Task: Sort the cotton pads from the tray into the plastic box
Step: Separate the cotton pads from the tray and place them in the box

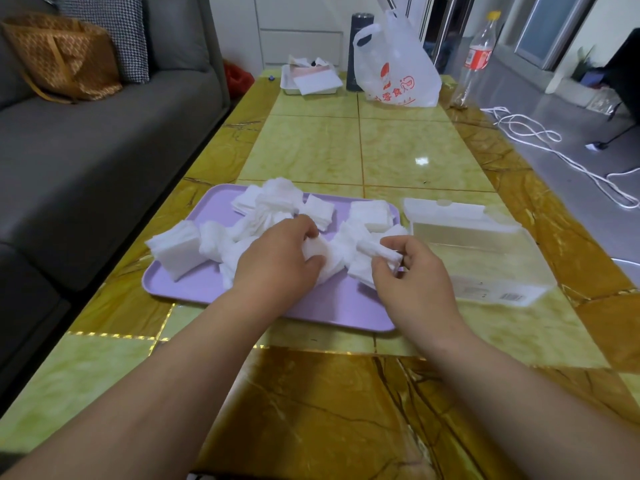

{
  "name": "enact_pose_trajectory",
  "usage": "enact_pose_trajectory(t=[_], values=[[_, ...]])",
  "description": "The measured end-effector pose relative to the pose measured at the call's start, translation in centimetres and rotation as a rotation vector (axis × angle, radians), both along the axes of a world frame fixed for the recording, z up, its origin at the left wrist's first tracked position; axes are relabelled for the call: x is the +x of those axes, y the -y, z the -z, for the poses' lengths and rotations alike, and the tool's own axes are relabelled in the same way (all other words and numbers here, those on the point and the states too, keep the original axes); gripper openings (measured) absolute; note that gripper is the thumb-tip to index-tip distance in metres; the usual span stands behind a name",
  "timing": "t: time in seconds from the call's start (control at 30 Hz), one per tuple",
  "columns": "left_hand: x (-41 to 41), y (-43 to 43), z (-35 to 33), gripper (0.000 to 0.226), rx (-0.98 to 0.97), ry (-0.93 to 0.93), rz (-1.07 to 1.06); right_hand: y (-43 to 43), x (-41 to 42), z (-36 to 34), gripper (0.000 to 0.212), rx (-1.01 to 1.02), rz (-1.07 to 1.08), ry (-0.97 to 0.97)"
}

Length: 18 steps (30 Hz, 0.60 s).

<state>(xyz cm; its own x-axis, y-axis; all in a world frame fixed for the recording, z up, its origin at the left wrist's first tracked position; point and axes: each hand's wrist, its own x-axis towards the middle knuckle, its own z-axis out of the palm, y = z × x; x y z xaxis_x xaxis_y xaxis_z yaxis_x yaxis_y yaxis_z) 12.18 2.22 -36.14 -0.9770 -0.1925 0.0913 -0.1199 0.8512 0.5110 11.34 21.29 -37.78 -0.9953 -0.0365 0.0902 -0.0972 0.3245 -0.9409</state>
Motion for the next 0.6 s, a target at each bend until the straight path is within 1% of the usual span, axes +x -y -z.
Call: enact_pose_trajectory(t=[0.07, 0.13, 0.17, 0.2, 0.27, 0.33, 0.37, 0.4, 0.47, 0.53, 0.57, 0.6], values=[[0.0, 0.0, -0.4, 0.055, -0.022, -0.025, -0.005, -0.1, -0.1, 0.1, 0.021, -0.011, 0.008, 0.005], [0.0, 0.1, -0.4, 0.061, 0.049, -0.031, -0.010, 0.0, -0.1, 0.2, 0.023, -0.011, 0.007, 0.017], [-0.1, 0.1, -0.4, 0.057, 0.125, -0.025, -0.009, 0.0, -0.1, 0.1, 0.023, -0.013, 0.002, 0.024], [0.0, 0.2, -0.2, 0.044, 0.182, -0.019, -0.007, 0.0, -0.1, 0.1, 0.023, -0.014, -0.003, 0.032], [0.0, 0.1, -0.3, 0.013, 0.196, -0.033, -0.015, 0.0, 0.0, 0.0, 0.023, -0.011, -0.011, 0.038], [0.1, 0.1, -0.7, 0.013, 0.241, -0.075, -0.037, 0.0, 0.0, -0.1, 0.022, -0.013, -0.005, 0.039], [0.1, 0.1, -1.0, 0.012, 0.312, -0.100, -0.052, -0.1, 0.0, -0.1, 0.022, -0.021, 0.000, 0.040], [0.2, 0.1, -1.5, 0.011, 0.424, -0.126, -0.060, -0.1, -0.1, -0.2, 0.022, -0.033, 0.007, 0.043], [0.5, 0.3, -2.4, 0.009, 0.755, -0.112, -0.033, -0.4, -0.3, -0.5, 0.023, -0.064, 0.016, 0.059], [0.9, 0.3, -2.9, 0.014, 1.041, -0.011, 0.053, -0.7, -0.4, -0.9, 0.025, -0.104, 0.025, 0.097], [1.1, 0.3, -2.9, 0.017, 1.124, 0.044, 0.105, -0.8, -0.4, -1.1, 0.025, -0.143, 0.032, 0.127], [1.2, 0.2, -2.8, 0.018, 1.157, 0.086, 0.150, -0.8, -0.4, -1.2, 0.025, -0.199, 0.037, 0.162]])
